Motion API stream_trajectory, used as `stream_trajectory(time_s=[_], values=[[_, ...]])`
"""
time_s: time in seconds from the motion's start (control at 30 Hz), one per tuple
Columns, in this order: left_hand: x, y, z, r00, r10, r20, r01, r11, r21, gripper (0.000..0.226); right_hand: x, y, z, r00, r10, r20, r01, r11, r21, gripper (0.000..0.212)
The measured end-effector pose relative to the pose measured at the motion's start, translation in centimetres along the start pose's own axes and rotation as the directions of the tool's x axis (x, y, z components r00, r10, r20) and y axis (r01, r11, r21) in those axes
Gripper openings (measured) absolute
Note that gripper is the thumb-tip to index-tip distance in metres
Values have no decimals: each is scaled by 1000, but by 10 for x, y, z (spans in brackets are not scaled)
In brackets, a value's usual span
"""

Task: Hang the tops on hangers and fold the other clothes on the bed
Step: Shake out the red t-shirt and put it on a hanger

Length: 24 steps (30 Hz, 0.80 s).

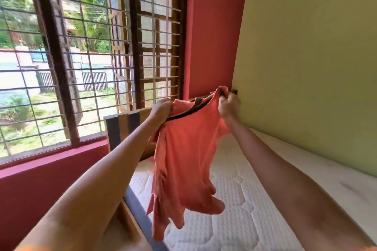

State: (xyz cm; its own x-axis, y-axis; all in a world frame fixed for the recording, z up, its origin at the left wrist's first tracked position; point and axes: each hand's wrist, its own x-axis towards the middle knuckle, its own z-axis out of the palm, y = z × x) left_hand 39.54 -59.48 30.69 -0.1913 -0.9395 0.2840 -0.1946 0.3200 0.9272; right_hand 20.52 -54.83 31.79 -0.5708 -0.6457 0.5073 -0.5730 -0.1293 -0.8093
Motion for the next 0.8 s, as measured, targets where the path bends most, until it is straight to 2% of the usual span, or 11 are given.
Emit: stream_trajectory(time_s=[0.1,0.2,0.27,0.33,0.4,0.47,0.53,0.6,0.67,0.73,0.8], values=[[26,-18,-5,950,16,311,-66,986,153,27,25,3,37,999,28,17,-30,994,104,25],[70,-37,-10,980,76,181,-179,727,663,35,51,9,60,993,91,-75,-84,992,97,31],[98,-41,-15,994,22,103,-91,667,739,24,69,19,77,983,128,-129,-115,988,106,35],[123,-44,-19,996,-33,88,-31,768,640,16,84,33,101,993,110,-37,-108,992,58,38],[140,-44,-17,993,-81,91,46,941,336,17,86,42,126,966,80,245,-90,996,29,51],[149,-44,-13,977,-141,161,136,990,46,21,81,48,147,803,60,593,-110,993,49,87],[159,-42,-7,955,-176,240,210,970,-125,21,75,51,172,639,94,764,-15,994,-110,90],[172,-42,-1,954,-147,260,220,935,-280,17,75,51,192,714,171,679,-15,973,-229,38],[186,-58,2,979,-24,203,91,940,-328,17,88,51,207,857,245,453,-230,969,-89,9],[202,-96,3,978,78,196,-56,992,-114,48,110,54,218,832,446,330,-526,822,217,17],[217,-141,3,932,-41,361,-29,982,188,66,128,56,220,759,546,356,-644,550,531,36]])
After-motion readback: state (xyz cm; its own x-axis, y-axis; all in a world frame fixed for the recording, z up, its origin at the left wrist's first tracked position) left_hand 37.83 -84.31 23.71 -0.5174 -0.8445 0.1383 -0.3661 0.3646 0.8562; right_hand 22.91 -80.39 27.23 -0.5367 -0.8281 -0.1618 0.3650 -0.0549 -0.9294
